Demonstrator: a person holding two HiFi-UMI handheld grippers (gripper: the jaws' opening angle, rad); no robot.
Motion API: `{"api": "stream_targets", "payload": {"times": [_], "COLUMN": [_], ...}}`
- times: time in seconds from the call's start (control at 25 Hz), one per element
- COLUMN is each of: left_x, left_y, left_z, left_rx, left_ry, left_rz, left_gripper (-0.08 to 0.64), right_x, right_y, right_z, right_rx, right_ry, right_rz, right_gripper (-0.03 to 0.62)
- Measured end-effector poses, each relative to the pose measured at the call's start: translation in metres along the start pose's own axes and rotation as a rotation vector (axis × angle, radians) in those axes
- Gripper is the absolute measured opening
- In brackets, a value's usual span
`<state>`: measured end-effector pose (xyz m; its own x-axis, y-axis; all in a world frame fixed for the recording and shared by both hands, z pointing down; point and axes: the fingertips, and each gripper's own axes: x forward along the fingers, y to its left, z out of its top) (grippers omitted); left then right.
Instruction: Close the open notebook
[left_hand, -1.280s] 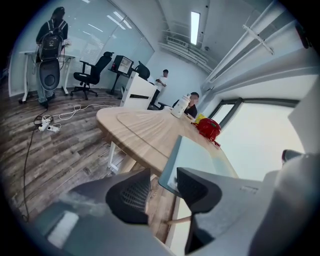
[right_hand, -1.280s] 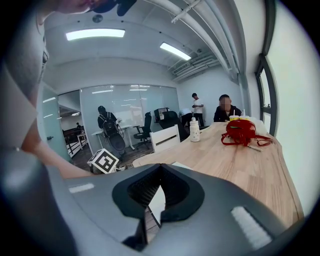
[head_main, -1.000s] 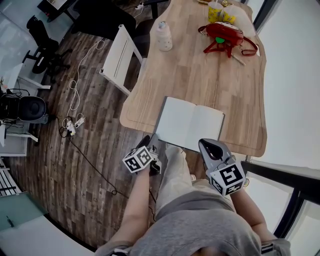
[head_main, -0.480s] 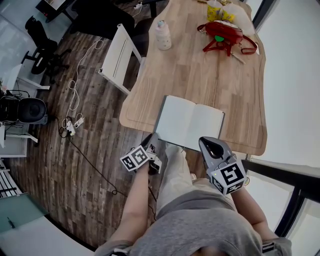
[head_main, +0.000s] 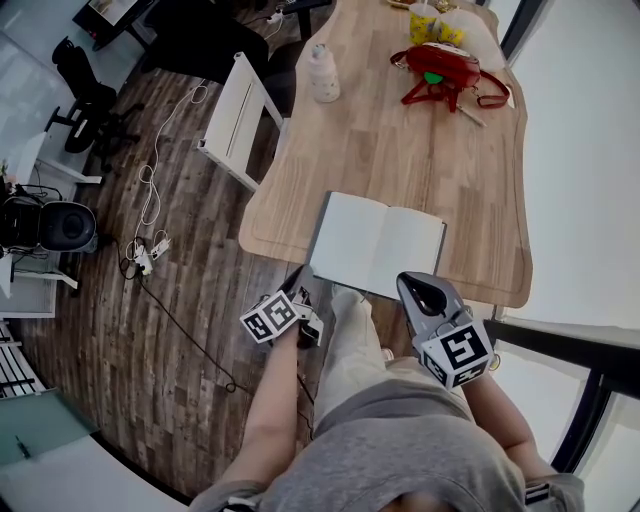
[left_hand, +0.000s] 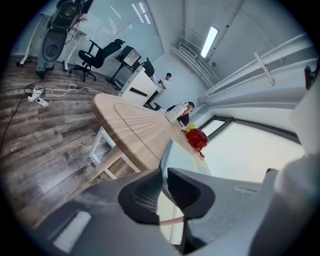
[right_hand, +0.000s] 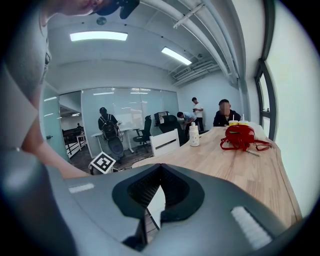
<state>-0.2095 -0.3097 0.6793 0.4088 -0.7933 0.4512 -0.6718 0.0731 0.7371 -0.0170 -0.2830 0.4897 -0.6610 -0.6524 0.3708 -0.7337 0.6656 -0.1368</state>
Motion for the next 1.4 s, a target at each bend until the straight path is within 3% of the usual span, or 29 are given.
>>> {"api": "stream_targets", "payload": {"times": [0.72,1.4], "left_x": [-0.023,-0.038], "left_y": [-0.059,-0.135], "left_z": [0.017,-0.002], "left_rx": [0.045,0.275], "left_ry": [-0.083,-0.029], "left_rz": [-0.108,-0.210], "left_gripper": [0.035,0.035], "right_x": [-0.035,-0.081], "right_y": [0.010,0.012], "right_z": [0.004,0.001], "right_rx": [-0.011,0.014], "right_ry": [-0.047,-0.105], "right_rz": [-0.007,-0.080], "right_gripper": [0.002,0.002]}}
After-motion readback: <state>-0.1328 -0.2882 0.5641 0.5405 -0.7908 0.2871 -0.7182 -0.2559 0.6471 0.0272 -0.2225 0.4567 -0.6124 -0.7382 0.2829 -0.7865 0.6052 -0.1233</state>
